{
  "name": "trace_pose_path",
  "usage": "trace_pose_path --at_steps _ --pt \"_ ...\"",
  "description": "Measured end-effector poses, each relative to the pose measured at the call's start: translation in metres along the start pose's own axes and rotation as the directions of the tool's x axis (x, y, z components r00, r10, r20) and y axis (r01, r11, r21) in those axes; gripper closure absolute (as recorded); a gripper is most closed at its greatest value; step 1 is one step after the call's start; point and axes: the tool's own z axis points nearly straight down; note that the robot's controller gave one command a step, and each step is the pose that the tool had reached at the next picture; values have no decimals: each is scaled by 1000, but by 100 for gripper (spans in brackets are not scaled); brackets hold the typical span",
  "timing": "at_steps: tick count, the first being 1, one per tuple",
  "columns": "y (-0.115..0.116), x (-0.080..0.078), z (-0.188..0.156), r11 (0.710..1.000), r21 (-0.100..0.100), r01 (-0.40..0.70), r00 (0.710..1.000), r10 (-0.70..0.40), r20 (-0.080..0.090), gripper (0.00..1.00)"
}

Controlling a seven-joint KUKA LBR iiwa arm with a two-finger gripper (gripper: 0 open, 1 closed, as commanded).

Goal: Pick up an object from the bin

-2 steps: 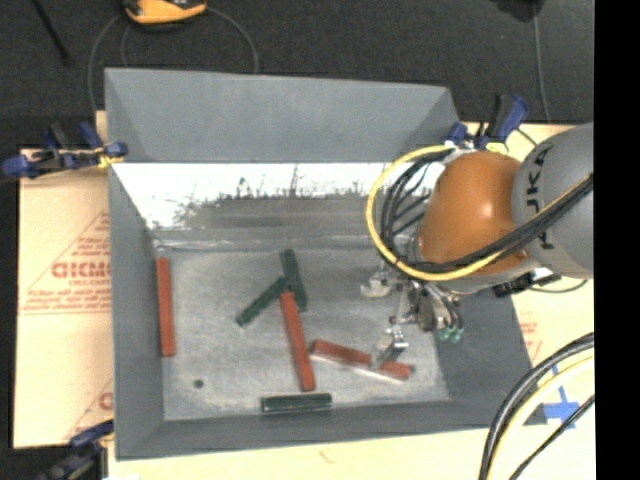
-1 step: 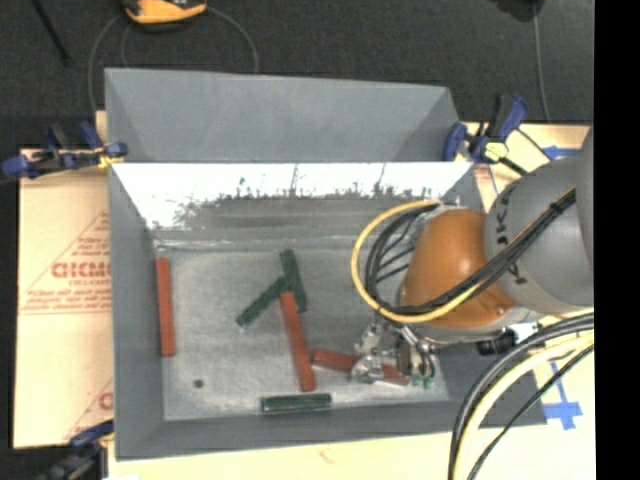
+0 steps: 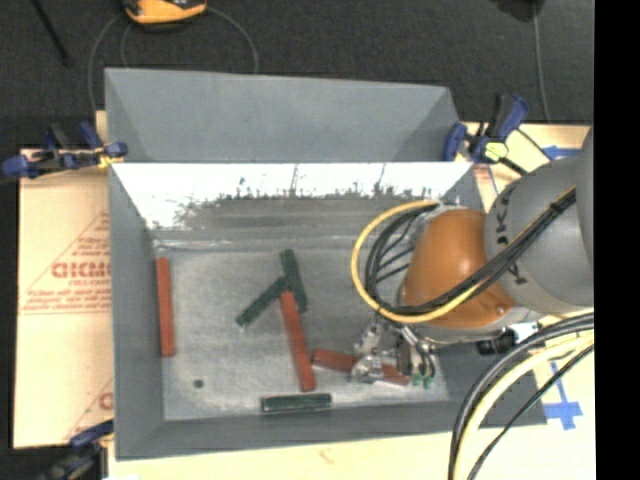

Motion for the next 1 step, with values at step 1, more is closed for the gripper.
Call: trace_pose_path --at_steps 1 --pt "0 0 0 1000 0 1 1000 -1 0 100"
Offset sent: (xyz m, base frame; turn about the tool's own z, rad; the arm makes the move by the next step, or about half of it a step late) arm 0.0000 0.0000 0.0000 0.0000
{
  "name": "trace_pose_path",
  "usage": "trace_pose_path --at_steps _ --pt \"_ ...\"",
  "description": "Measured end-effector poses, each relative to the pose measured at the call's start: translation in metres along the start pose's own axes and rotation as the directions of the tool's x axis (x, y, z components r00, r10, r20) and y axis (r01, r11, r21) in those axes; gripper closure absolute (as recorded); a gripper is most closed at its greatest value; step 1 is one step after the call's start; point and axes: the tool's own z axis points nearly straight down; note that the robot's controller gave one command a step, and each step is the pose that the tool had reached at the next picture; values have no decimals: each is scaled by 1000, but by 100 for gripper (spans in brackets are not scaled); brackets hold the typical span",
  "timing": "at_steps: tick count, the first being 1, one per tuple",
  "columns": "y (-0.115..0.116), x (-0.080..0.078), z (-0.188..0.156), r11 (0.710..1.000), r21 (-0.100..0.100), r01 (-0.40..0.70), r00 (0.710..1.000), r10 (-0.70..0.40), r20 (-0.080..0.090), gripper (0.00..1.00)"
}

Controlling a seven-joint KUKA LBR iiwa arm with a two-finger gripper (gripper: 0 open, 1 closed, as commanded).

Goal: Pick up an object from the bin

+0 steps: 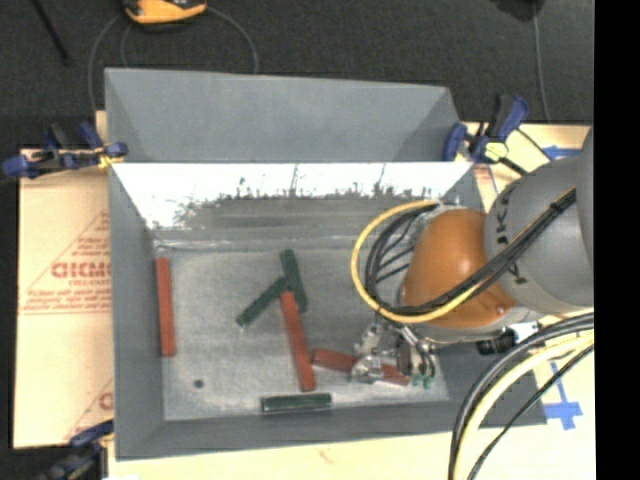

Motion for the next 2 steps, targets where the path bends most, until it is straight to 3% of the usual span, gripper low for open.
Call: trace_pose_path --at_steps 2 --pt "0 0 0 1000 0 3 1000 -3 0 100"
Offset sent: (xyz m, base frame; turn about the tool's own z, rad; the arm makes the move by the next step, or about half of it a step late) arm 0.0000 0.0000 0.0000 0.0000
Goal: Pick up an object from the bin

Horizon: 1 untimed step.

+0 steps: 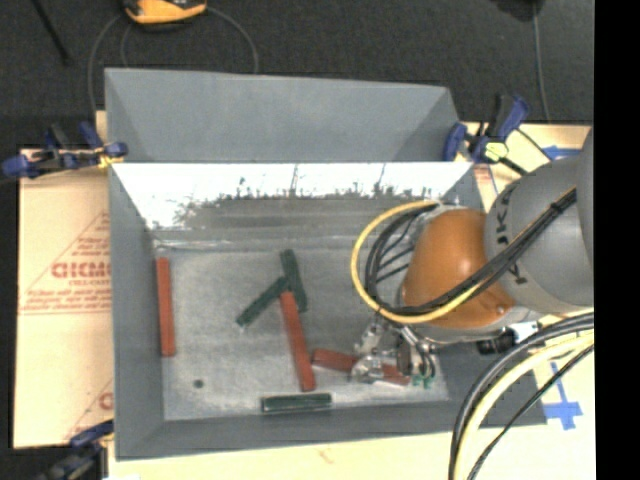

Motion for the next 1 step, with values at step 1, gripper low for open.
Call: trace_pose_path --at_steps 1 --pt "0 0 0 1000 0 1 1000 -1 0 100"
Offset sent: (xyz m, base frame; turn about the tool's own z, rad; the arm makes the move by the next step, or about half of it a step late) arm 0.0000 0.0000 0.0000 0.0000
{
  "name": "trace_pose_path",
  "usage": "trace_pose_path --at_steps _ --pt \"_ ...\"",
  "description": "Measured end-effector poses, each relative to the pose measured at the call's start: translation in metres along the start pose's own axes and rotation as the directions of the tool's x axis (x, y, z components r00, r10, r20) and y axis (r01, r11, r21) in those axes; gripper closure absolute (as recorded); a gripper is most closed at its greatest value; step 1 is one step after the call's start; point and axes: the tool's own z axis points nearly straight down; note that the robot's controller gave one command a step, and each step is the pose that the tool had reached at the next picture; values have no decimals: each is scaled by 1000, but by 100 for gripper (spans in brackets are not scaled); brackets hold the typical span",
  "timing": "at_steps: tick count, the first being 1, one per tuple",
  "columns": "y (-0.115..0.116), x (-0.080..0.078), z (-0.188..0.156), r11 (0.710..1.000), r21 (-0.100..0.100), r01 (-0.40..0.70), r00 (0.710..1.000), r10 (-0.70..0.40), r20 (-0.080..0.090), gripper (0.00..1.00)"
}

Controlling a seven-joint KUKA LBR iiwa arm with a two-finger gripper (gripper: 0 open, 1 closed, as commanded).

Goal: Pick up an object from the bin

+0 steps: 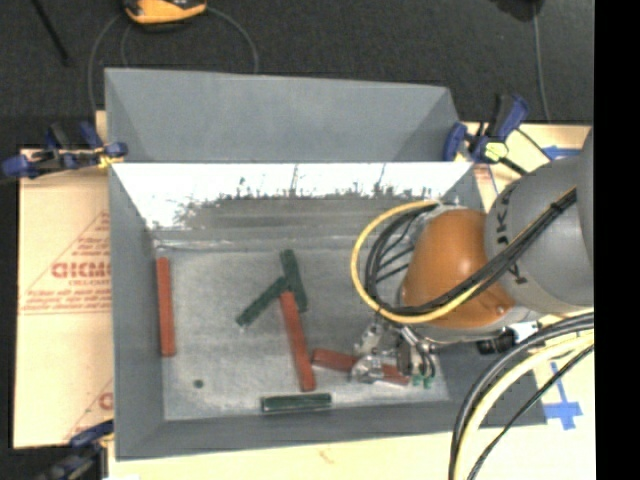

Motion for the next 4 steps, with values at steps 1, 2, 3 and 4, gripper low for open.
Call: trace_pose_path --at_steps 1,2,3,4 --pt "0 0 0 1000 0 1 1000 -1 0 100" --pt "0 0 0 1000 0 2 1000 -2 0 100" --pt "0 0 0 1000 0 2 1000 -2 0 100" --pt "0 0 0 1000 0 3 1000 -3 0 100"
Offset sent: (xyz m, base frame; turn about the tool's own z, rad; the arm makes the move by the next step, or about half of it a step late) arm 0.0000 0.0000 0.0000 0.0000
